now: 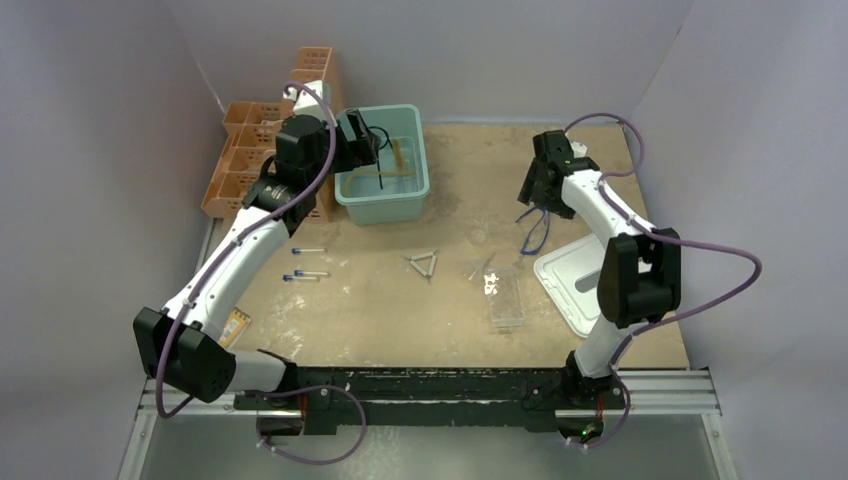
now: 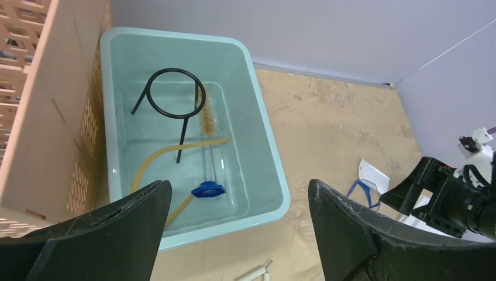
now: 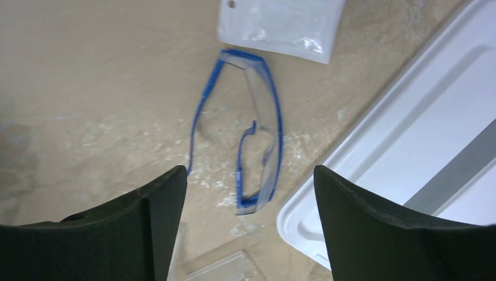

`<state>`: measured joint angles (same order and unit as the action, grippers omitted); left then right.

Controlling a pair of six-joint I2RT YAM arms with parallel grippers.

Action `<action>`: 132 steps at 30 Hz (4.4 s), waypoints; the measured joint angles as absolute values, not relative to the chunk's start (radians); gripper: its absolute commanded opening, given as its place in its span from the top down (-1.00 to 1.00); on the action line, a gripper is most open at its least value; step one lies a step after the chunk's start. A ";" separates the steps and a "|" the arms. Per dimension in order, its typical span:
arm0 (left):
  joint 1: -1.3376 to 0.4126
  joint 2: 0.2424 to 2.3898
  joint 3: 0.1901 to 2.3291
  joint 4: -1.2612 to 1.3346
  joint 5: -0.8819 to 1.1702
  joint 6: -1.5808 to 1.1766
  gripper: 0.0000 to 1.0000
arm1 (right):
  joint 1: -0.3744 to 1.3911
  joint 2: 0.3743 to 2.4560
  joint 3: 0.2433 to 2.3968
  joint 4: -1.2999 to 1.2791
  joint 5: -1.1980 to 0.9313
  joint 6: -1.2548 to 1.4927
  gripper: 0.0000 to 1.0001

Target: Organize the chemistry lab equipment

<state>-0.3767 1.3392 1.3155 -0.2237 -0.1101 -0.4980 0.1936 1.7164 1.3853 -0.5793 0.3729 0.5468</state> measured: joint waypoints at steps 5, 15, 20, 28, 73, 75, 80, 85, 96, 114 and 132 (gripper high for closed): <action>-0.377 1.369 1.316 -0.221 -0.105 -0.498 -0.71 | 0.159 1.797 1.382 -0.591 0.383 0.542 -0.71; -0.377 1.410 1.341 -0.218 -0.105 -0.496 -0.70 | 0.130 1.946 1.432 -0.564 0.395 0.496 -0.24; -0.377 1.417 1.362 -0.217 -0.109 -0.494 -0.70 | 0.123 1.993 1.454 -0.544 0.402 0.437 -0.17; -0.377 1.439 1.373 -0.215 -0.104 -0.493 -0.69 | 0.117 2.032 1.480 -0.510 0.375 0.366 0.03; -0.377 1.455 1.373 -0.188 0.016 -0.568 -0.61 | 0.081 1.808 1.153 -0.222 0.103 0.459 0.48; -0.377 1.456 1.373 -0.187 0.030 -0.583 -0.61 | 0.081 1.773 1.153 -0.204 0.065 0.451 0.49; -0.377 1.472 1.373 -0.161 0.093 -0.634 -0.61 | 0.081 1.700 1.165 -0.157 -0.058 0.445 0.49; -0.377 1.550 1.374 -0.041 0.206 -0.809 -0.58 | 0.082 1.655 1.187 -0.093 -0.197 0.447 0.48; -0.494 1.785 1.465 0.195 0.422 -0.997 -0.56 | 0.112 1.649 1.275 0.035 -0.508 0.564 0.41; -0.520 1.820 1.498 0.321 0.509 -1.035 0.27 | 0.131 1.645 1.319 0.113 -0.768 0.724 0.38; -0.532 1.864 1.502 0.410 0.554 -1.100 1.00 | 0.152 1.618 1.318 0.123 -0.825 0.714 0.07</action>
